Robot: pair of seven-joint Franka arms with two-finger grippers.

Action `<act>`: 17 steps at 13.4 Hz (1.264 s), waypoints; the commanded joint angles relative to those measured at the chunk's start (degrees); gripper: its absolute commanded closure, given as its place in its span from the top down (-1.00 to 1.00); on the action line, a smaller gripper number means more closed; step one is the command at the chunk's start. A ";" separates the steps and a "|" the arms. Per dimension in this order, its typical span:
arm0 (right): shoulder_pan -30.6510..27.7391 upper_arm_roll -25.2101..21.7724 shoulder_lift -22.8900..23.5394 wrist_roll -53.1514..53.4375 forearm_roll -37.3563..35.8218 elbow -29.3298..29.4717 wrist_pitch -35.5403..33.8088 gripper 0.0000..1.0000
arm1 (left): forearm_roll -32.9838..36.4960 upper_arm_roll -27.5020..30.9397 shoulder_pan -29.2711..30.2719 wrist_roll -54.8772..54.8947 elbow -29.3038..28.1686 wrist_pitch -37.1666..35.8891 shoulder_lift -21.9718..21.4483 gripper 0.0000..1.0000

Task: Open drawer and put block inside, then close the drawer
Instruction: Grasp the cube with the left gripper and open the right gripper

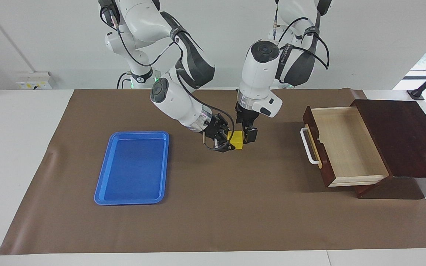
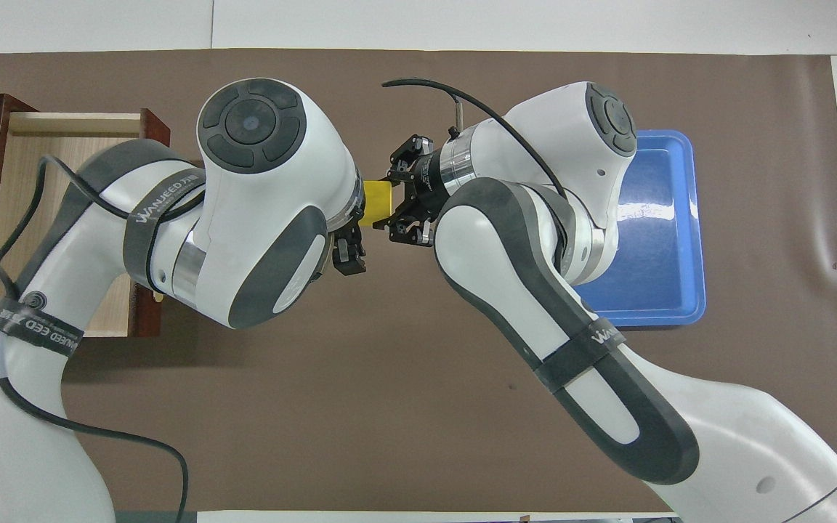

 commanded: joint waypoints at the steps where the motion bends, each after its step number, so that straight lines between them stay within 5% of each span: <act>1: 0.11 0.30 0.87 0.94 0.52 1.35 0.39 -1.00 | -0.81 0.78 -0.80 -1.17 0.37 1.81 0.38 1.00; 5: 0.11 0.30 0.87 0.94 0.52 1.35 0.39 -1.00 | -0.28 1.04 -0.44 -5.21 0.19 6.56 0.64 1.00; 17: -0.25 0.38 0.87 0.85 0.87 1.17 0.47 -1.00 | 2.09 0.78 -2.47 -0.99 -0.70 4.38 2.13 1.00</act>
